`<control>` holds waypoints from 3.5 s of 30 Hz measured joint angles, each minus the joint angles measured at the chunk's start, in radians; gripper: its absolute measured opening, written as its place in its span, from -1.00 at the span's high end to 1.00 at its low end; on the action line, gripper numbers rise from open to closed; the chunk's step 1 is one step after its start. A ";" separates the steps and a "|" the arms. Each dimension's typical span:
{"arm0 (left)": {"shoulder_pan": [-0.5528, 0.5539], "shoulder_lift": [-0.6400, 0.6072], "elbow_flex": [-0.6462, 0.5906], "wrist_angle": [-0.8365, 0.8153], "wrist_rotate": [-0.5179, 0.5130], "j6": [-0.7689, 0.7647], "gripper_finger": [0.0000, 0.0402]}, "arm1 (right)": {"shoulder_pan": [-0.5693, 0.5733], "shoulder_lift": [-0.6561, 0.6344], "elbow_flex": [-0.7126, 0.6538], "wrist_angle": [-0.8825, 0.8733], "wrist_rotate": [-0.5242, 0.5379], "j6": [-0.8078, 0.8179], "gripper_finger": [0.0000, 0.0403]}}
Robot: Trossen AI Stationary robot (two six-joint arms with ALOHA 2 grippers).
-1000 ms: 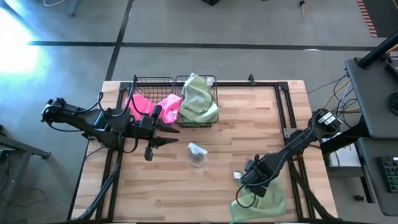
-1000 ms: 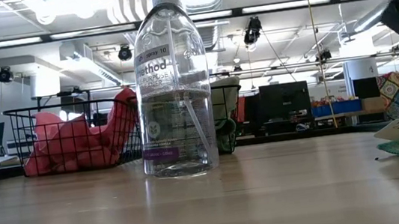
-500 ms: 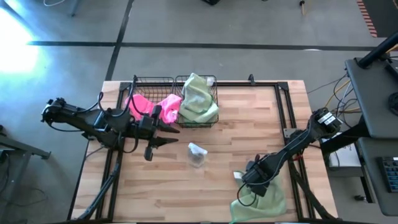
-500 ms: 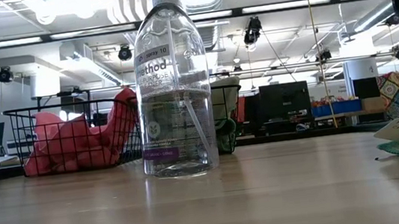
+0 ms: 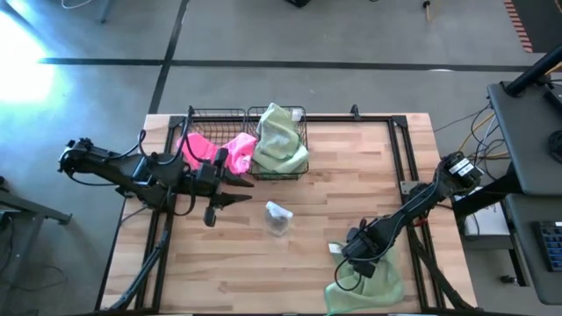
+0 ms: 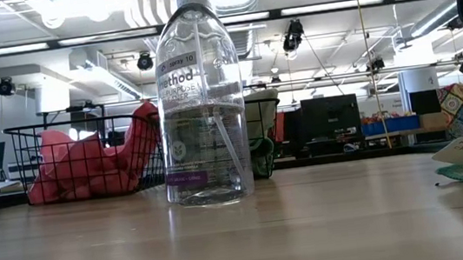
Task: Sort microfiber towel by color & place in baskets
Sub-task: Put the green microfiber towel into the right black wire basket, then return to Home Position
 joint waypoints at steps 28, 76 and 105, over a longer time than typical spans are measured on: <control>0.000 -0.005 0.000 -0.026 -0.002 0.021 0.42 | -0.342 -0.008 0.277 -0.256 0.406 -0.371 0.94; 0.002 -0.269 0.001 -0.324 -0.161 0.177 0.42 | -0.803 0.079 1.118 0.171 0.870 -1.042 0.94; 0.002 -0.296 0.001 -0.340 -0.162 0.200 0.42 | -0.825 0.087 1.101 0.135 0.789 -1.098 0.49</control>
